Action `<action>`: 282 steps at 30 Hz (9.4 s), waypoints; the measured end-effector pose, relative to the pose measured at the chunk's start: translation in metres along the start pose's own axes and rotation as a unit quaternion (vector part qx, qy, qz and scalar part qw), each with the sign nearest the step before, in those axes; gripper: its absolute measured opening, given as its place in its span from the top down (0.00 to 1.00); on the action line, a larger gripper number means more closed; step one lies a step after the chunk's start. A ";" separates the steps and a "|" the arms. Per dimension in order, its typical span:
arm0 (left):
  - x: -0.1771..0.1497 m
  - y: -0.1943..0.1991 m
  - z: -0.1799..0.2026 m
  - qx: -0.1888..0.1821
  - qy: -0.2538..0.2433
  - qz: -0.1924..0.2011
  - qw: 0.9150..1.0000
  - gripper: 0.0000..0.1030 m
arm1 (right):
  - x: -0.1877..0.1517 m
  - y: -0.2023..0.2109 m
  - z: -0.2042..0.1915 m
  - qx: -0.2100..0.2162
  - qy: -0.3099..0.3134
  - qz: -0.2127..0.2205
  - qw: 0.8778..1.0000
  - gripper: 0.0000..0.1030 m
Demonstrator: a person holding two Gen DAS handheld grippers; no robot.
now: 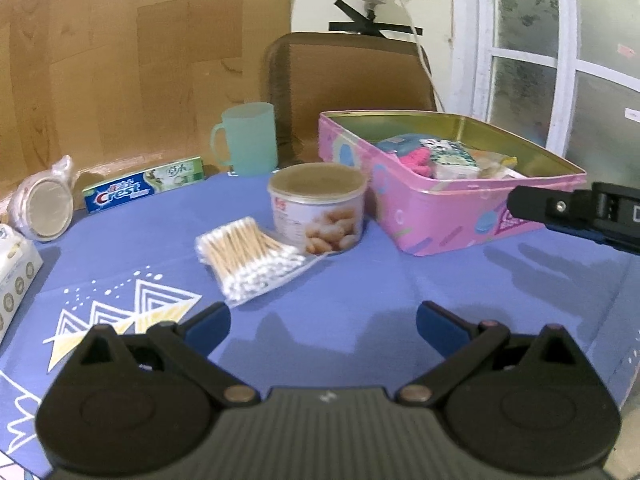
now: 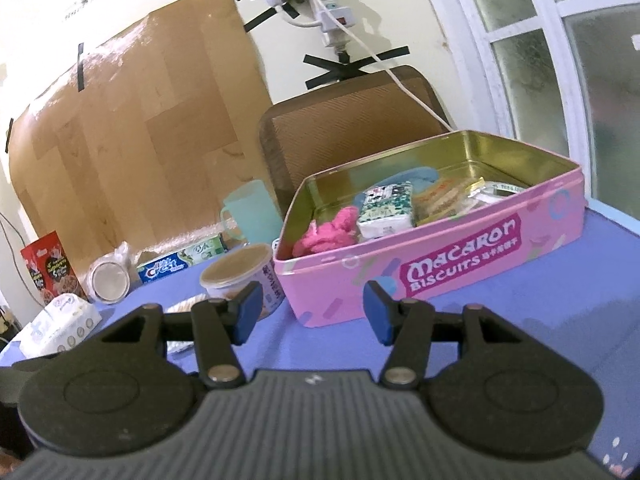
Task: Organize soft objects
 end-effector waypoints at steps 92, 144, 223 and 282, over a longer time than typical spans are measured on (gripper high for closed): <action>-0.018 0.004 -0.061 0.070 0.062 0.017 0.995 0.00 | -0.046 -0.024 -0.008 0.062 -0.004 -0.078 0.995 0.09; -0.022 0.024 -0.083 0.062 0.134 0.077 0.986 0.00 | -0.042 -0.022 -0.043 0.023 0.076 -0.073 0.994 0.09; 0.019 0.003 0.041 -0.144 -0.005 -0.024 0.989 0.33 | -0.053 0.019 -0.043 0.105 0.215 -0.044 0.970 0.58; 0.082 -0.011 0.075 -0.038 0.003 0.018 0.999 0.02 | 0.079 -0.047 0.035 0.032 0.047 -0.109 0.992 0.55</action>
Point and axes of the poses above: each gripper's, at about its wrist camera, not at the fingertips, and y roughly against the way its jaws point, z to its right, x to its top, the point moved 3 cm from there along -y, roughly the way its jaws point, and after that the axes turned 8 degrees about -x, right-handed, at the moved point
